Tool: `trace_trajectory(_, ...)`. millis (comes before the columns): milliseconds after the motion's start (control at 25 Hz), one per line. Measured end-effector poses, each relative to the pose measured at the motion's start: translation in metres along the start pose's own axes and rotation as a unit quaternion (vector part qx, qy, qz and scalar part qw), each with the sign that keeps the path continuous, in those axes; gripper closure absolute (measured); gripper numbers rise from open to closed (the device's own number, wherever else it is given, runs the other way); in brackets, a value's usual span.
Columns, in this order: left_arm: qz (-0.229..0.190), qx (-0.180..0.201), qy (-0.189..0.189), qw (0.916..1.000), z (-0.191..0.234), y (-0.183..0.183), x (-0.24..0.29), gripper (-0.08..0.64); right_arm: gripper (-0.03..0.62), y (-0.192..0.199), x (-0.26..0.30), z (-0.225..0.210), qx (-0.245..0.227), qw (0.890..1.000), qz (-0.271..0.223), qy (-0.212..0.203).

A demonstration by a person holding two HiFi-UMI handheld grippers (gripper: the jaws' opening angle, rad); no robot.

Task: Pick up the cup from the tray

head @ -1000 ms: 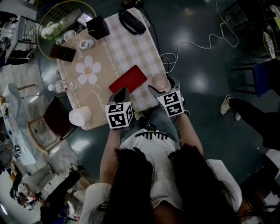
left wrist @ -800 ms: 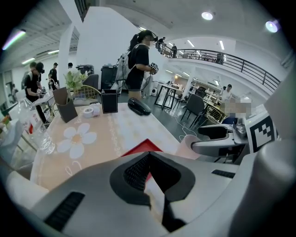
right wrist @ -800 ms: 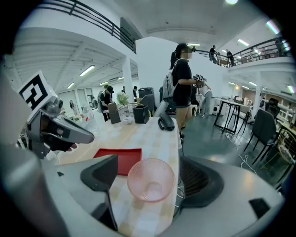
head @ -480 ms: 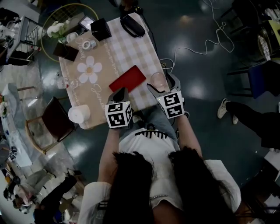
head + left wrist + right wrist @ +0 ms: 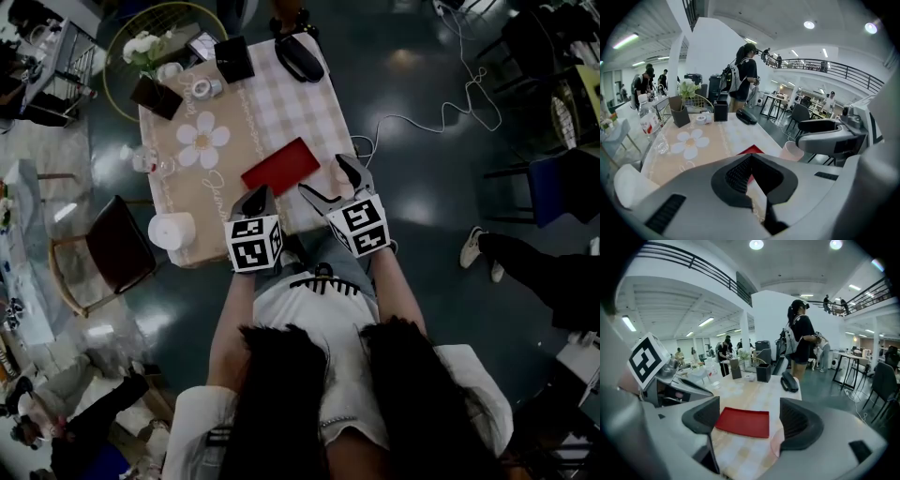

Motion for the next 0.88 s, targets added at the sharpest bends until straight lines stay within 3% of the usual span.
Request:
trace_trajectory(120,-0.009,-0.008,0.003,0.9999,0.004,0.002,-0.008,0.554,0.187,0.001,0.008,0.018,-0.017,0.999,0.018,-0.027)
trace_trajectory(280,-0.026,-0.016,0.005,0.9995,0.006,-0.001,-0.018,0.552,0.222,-0.004,0.011,0.033,-0.003,0.999,0.018,-0.039)
trace_trajectory(440,-0.036,-0.020,0.010,0.9991,0.005,0.000,-0.028,0.552,0.362,-0.008,0.012,0.047,0.003,0.999,0.015,-0.032)
trace_trajectory(640,-0.045,-0.017,0.018,0.9987,0.003,0.003,-0.036,0.554,0.428,-0.006,0.012,0.064,-0.027,0.999,0.024,-0.020)
trace_trajectory(760,-0.044,-0.017,0.022,0.9987,0.002,0.008,-0.040,0.554,0.563,-0.002,0.011,0.069,-0.030,0.999,0.028,-0.008)
trace_trajectory(880,-0.044,-0.014,0.026,0.9986,0.000,0.011,-0.042,0.552,0.583,-0.003,0.009,0.072,-0.010,1.000,0.022,-0.015)
Point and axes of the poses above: the fingertips, and each gripper's own axes: x forward along the fingers, z to its left, y out of its underside, the point moved 7 cm from there along -x, backward along the fingers, and after that the axes turned 8 degrees about -y, right-handed, at the moved point
